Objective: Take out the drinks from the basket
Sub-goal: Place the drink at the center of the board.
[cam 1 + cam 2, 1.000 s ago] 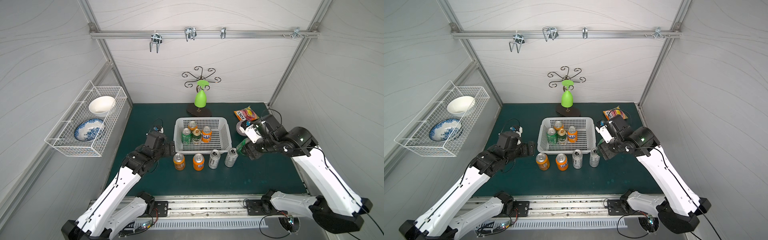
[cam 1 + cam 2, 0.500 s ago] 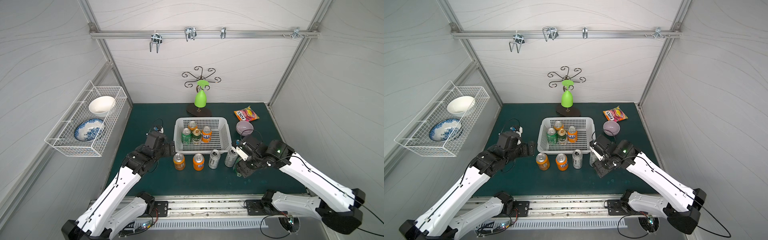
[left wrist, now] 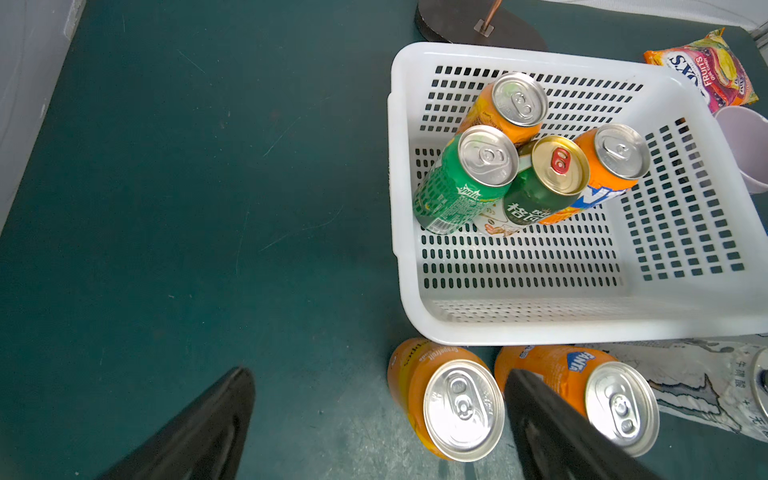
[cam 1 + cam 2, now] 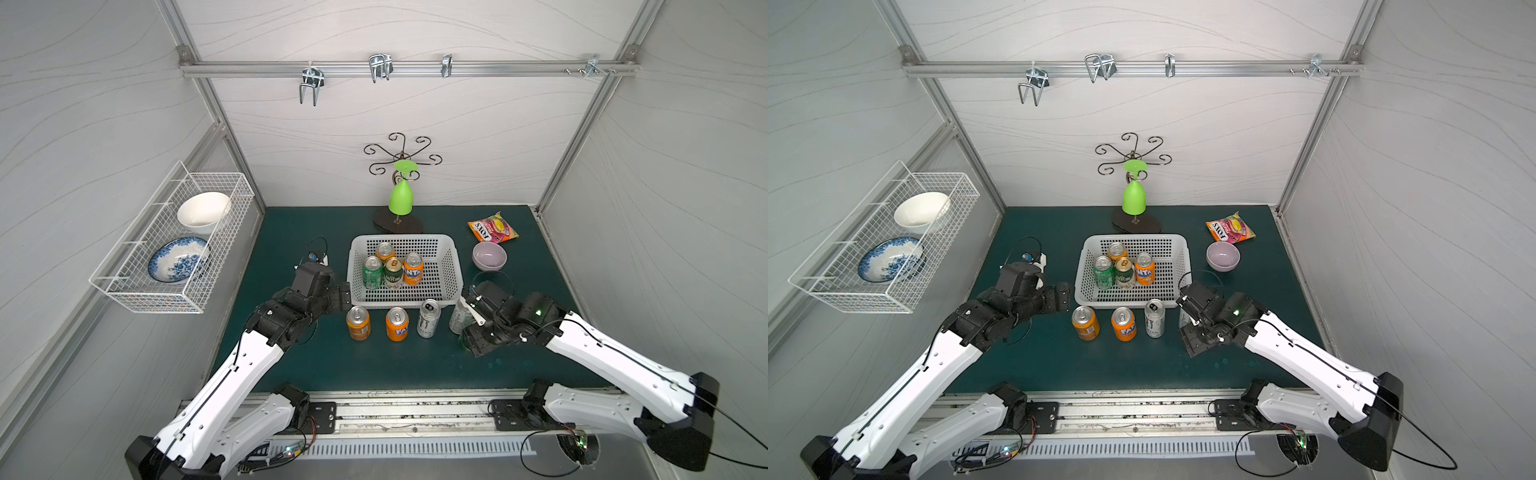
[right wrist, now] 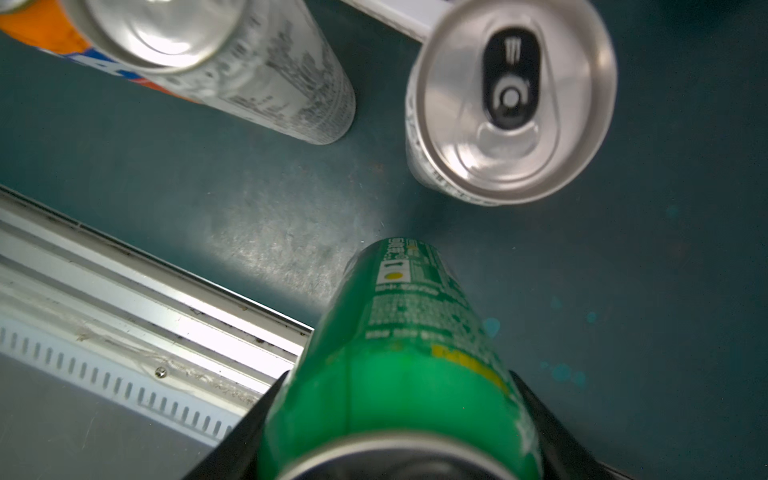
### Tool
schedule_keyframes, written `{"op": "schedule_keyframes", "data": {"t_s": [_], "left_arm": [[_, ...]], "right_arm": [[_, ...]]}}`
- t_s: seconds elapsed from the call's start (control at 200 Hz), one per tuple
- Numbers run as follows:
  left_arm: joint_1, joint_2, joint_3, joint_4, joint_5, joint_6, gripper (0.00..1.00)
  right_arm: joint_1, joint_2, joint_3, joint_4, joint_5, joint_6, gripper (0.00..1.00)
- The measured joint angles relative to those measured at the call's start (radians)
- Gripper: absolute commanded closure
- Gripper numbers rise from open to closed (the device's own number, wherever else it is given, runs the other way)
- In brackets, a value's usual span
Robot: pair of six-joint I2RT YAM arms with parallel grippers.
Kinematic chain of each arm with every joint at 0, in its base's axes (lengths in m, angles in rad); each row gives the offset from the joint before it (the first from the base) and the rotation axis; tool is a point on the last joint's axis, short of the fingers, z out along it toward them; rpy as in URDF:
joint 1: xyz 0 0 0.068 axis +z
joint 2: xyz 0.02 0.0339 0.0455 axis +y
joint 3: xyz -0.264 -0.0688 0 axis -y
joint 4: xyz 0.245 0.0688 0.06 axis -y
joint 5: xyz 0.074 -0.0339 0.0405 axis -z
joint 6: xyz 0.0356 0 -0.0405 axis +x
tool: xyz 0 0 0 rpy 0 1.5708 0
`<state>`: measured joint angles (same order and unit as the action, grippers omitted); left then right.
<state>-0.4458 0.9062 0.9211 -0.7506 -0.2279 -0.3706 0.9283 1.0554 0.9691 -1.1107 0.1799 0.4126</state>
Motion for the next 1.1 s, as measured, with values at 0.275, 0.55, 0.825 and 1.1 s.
{"op": "schedule_keyframes", "data": {"t_s": [0.275,0.55,0.825,1.1], "left_arm": [[0.0,0.013,0.0,0.0,0.0,0.0,0.02],[0.0,0.019,0.0,0.0,0.0,0.0,0.02],[0.006,0.025,0.0,0.0,0.0,0.001,0.02],[0.006,0.026,0.0,0.0,0.0,0.001,0.02]], "right_arm": [[0.001,-0.008,-0.114,0.086,0.023,0.063,0.43],[0.001,-0.003,-0.148,0.139,0.024,0.074,0.43],[0.015,0.04,-0.163,0.166,0.029,0.079,0.42],[0.017,0.042,-0.204,0.205,0.029,0.091,0.42]]}}
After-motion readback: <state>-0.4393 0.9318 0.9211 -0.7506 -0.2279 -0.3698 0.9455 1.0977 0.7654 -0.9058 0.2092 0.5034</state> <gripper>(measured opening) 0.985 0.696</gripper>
